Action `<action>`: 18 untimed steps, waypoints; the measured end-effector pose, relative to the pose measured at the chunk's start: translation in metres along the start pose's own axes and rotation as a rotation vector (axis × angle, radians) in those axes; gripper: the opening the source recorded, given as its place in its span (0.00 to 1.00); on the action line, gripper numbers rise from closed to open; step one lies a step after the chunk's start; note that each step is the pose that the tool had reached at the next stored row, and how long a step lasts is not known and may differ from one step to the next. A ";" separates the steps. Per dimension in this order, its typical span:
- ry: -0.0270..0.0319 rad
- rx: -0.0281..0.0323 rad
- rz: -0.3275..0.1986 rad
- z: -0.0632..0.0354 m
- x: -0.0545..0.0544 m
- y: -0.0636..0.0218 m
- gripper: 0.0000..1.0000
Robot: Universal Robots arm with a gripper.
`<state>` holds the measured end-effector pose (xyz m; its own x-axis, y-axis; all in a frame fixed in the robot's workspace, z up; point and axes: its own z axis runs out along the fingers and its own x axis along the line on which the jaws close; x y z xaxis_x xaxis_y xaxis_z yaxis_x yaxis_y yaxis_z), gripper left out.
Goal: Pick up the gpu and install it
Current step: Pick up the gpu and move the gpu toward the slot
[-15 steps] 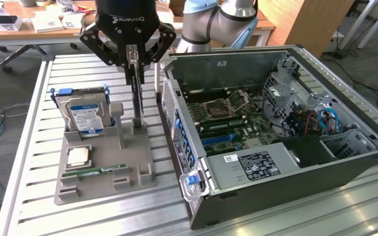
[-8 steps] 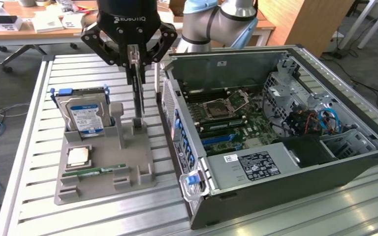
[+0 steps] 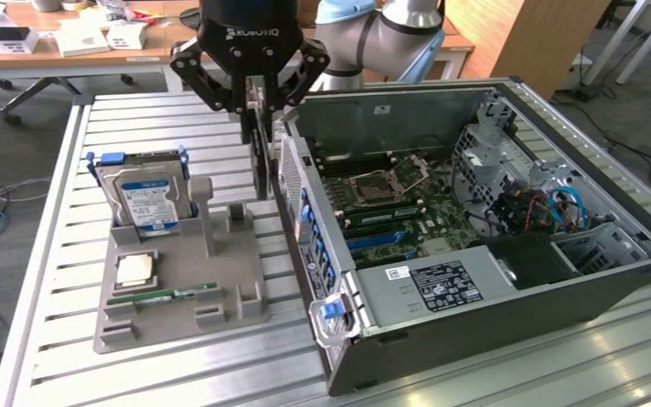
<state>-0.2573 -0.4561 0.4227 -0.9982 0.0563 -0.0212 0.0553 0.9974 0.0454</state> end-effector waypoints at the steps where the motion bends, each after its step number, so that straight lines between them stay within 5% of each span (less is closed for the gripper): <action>1: 0.0001 -0.0002 0.000 0.0000 -0.004 0.0002 0.26; 18: 0.0007 -0.0040 0.000 0.0018 -0.077 0.0043 0.26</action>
<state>-0.1799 -0.4560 0.4228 -0.9982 0.0566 -0.0204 0.0555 0.9972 0.0494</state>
